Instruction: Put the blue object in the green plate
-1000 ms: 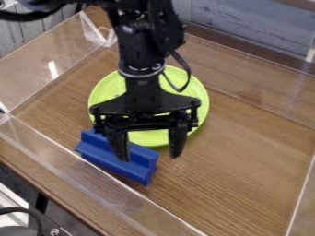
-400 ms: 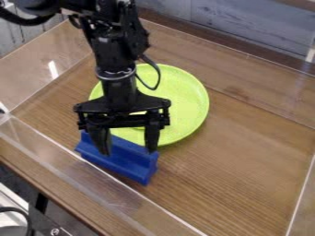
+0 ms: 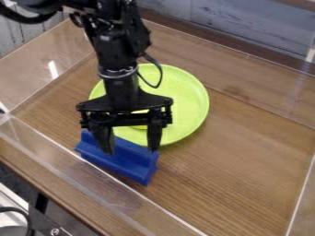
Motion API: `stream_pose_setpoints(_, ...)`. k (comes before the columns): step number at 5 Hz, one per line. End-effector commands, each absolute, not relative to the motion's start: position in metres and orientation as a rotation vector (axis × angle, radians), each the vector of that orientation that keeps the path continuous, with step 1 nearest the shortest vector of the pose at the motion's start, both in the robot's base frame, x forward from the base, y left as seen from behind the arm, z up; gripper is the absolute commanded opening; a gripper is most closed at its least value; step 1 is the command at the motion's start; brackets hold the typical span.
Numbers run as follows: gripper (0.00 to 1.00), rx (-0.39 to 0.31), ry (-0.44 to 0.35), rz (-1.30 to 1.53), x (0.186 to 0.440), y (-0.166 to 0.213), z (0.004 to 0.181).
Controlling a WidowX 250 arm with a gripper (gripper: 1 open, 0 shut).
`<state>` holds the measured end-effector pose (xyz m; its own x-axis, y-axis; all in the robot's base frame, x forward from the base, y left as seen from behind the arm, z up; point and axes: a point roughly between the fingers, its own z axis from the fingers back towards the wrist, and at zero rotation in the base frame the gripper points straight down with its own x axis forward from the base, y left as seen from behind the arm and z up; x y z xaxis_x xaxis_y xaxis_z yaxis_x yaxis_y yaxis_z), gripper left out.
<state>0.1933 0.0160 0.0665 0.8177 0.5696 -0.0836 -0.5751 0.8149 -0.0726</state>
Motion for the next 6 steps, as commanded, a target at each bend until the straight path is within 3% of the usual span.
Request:
stream_pose_setpoints(1, 1.00, -0.108, 0.026, 0.612, 0.199, 0.021, 0.065)
stream_pose_setpoints(2, 1.00, -0.115, 0.024, 0.605, 0.200, 0.024, 0.059)
stream_pose_setpoints(4, 1.00, -0.136, 0.012, 0.692, 0.191, 0.042, 0.068)
stream_pose_setpoints(6, 1.00, -0.149, 0.000, 0.749, 0.196, 0.067, 0.061)
